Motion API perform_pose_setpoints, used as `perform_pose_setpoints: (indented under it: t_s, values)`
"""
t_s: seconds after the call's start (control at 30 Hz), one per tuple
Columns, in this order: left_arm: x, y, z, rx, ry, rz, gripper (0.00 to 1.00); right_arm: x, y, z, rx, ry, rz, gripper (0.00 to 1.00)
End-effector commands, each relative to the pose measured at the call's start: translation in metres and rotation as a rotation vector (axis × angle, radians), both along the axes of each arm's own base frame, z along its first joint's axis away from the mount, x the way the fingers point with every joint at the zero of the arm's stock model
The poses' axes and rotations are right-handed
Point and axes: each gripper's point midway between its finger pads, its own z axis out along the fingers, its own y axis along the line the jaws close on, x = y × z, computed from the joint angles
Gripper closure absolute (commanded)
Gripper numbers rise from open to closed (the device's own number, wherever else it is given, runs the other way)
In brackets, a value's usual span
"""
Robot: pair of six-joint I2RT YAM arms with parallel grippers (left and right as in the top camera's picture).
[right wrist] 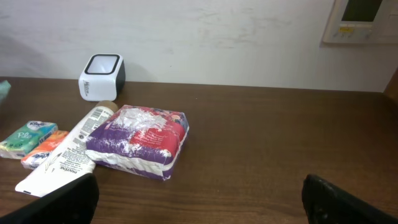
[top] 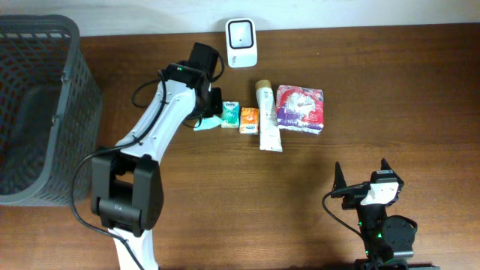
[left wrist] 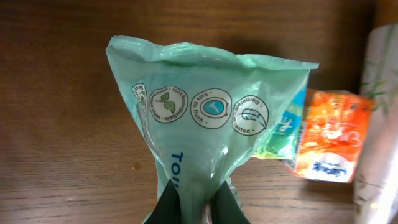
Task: Scan the item barcode
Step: 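Set the light green pouch left of the tissue pack, withdraw left gripper, then reach the right gripper to the purple-red pack and grasp it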
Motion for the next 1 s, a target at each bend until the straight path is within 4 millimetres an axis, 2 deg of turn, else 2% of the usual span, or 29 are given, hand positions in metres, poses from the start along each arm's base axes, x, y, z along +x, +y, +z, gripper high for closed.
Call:
perform_pose_setpoints:
  t_s: [0.0,0.07,0.1,0.2,0.3,0.37,0.5,0.57,0.63,0.7,0.77,0.97]
  values:
    - [-0.002,0.004,-0.012,0.028,0.027,-0.011,0.93,0.0,-0.001,-0.004,-0.001,0.007,-0.006,0.01]
    - [-0.004,0.004,-0.014,0.033,0.04,-0.011,0.75,0.0,-0.001,-0.004,-0.001,0.007,-0.006,0.01]
    - [-0.004,0.005,-0.014,0.033,0.04,-0.011,0.57,0.0,-0.001,-0.004,-0.001,0.007,-0.006,0.01]
    - [-0.004,0.005,-0.014,0.033,0.04,-0.011,0.39,0.0,-0.001,-0.004,-0.001,0.007,-0.006,0.01]
    - [-0.002,0.004,-0.01,0.034,0.029,-0.024,0.39,0.0,-0.001,-0.004,-0.001,0.007,-0.006,0.01]
    - [0.004,0.004,0.003,0.025,0.004,-0.02,0.36,0.0,-0.001,-0.004,-0.001,0.007,-0.006,0.01]
    - [0.007,0.016,0.077,-0.007,-0.098,0.007,0.24,0.0,-0.001,-0.004,-0.001,0.007,-0.006,0.01]
    - [0.001,0.032,0.109,-0.02,-0.148,0.037,0.01,0.0,-0.001,-0.004,-0.001,0.007,-0.006,0.01]
    - [-0.007,0.056,0.136,-0.028,-0.186,0.086,0.01,0.0,-0.001,-0.004,-0.001,0.007,-0.006,0.01]
    - [-0.014,0.074,0.148,-0.027,-0.198,0.123,0.01,0.0,-0.001,-0.004,-0.001,0.007,-0.006,0.01]
    - [-0.019,0.084,0.146,-0.018,-0.172,0.145,0.01,0.0,-0.001,-0.004,-0.001,0.007,-0.006,0.01]
    - [-0.019,0.085,0.146,-0.019,-0.17,0.146,0.01,0.0,-0.001,-0.004,-0.001,0.007,-0.006,0.01]
